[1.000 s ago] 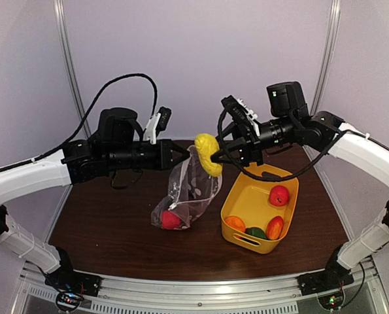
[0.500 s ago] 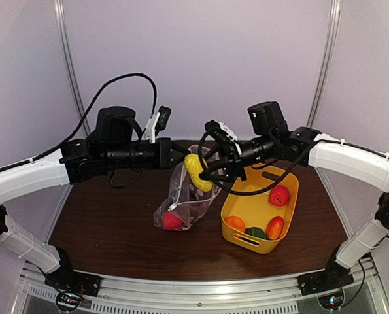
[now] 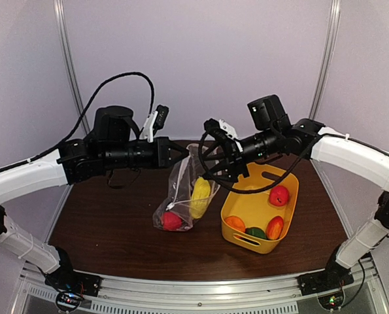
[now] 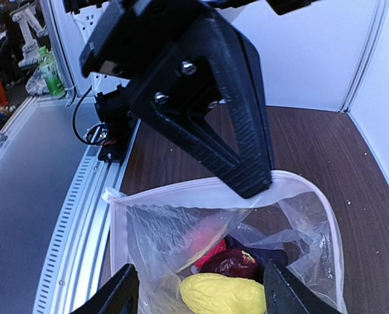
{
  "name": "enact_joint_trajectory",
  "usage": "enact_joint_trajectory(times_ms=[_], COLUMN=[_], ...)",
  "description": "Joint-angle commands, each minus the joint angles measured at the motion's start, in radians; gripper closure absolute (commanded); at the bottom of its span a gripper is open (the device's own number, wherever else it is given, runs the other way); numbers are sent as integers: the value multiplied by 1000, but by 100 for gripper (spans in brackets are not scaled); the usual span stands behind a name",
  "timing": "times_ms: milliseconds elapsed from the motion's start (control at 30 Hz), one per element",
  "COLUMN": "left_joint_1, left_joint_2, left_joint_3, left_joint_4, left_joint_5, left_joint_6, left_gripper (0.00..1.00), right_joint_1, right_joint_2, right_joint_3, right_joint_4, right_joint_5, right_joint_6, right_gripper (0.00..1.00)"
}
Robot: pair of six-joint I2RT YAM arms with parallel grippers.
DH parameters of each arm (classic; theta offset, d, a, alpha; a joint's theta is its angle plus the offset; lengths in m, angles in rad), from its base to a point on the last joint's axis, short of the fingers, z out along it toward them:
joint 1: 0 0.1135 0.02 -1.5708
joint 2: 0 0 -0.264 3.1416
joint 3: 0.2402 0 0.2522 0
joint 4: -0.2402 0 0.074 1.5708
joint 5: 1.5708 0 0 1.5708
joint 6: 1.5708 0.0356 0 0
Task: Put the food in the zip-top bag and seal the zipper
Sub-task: Place the fake fruit in the zipper food storage bag.
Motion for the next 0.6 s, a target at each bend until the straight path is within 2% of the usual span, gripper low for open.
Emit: enact_joint_trajectory(times_ms=[0,133,400,433,567], left_joint_1=[-2,-2,-2,-2,-2], left_joint_2=[-36,-28,-8,-10,-12], left_joint_3=[-19,-31,-32,-32,-29], left_joint_4=[25,30,39,35,25], left_joint_5=[-28,-32,-13,-15,-21], left_joint_6=[23,29,30,30,39], left_gripper=[100,100,100,100,100], right_joint_1=[26,66,171,180,200], right_joint_2=[1,-14,-4,6,33], right_joint_3=[105,106,69,74,100], right_joint_4=[-390,-550,-496,-493,-463], right_joint_5=[70,188,385,413,493], right_joint_6=[-271,-415,-407,-407,-389], right_gripper=[35,35,33,35,52])
